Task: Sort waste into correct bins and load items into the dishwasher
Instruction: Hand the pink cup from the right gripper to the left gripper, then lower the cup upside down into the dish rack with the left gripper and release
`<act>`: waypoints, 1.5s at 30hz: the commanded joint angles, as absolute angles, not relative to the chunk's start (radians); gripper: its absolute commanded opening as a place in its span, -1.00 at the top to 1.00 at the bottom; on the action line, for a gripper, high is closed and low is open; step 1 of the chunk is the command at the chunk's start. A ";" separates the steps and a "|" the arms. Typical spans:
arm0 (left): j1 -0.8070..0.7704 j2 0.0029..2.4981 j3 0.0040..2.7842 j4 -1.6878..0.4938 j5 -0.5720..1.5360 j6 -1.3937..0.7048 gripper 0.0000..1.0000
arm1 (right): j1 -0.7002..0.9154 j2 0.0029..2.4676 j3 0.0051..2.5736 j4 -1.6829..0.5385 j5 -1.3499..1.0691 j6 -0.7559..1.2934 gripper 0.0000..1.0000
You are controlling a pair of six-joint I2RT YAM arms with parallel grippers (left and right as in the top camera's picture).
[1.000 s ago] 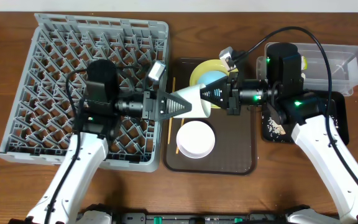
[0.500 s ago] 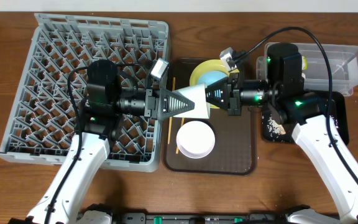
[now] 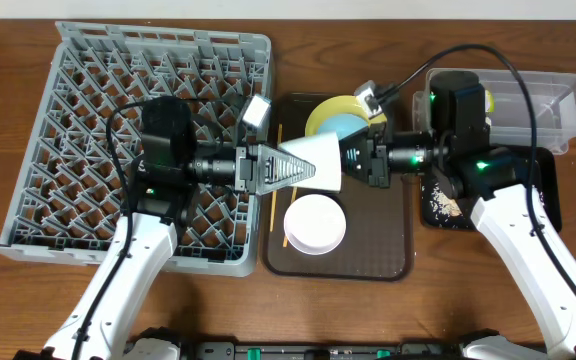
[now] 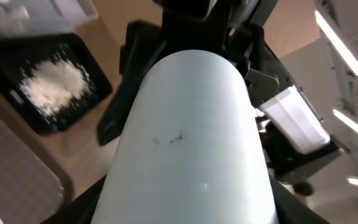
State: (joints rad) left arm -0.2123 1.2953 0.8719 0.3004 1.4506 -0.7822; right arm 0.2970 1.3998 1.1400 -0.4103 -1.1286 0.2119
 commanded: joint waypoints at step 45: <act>-0.003 1.219 1.109 -0.963 0.006 -0.176 0.44 | 0.183 1.193 1.145 -1.059 -0.146 -0.031 0.23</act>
State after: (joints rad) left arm -0.0116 1.1755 1.1065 -0.9558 0.0456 -0.1928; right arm 0.1890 1.2114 1.1431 -1.0576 -0.1974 -0.0235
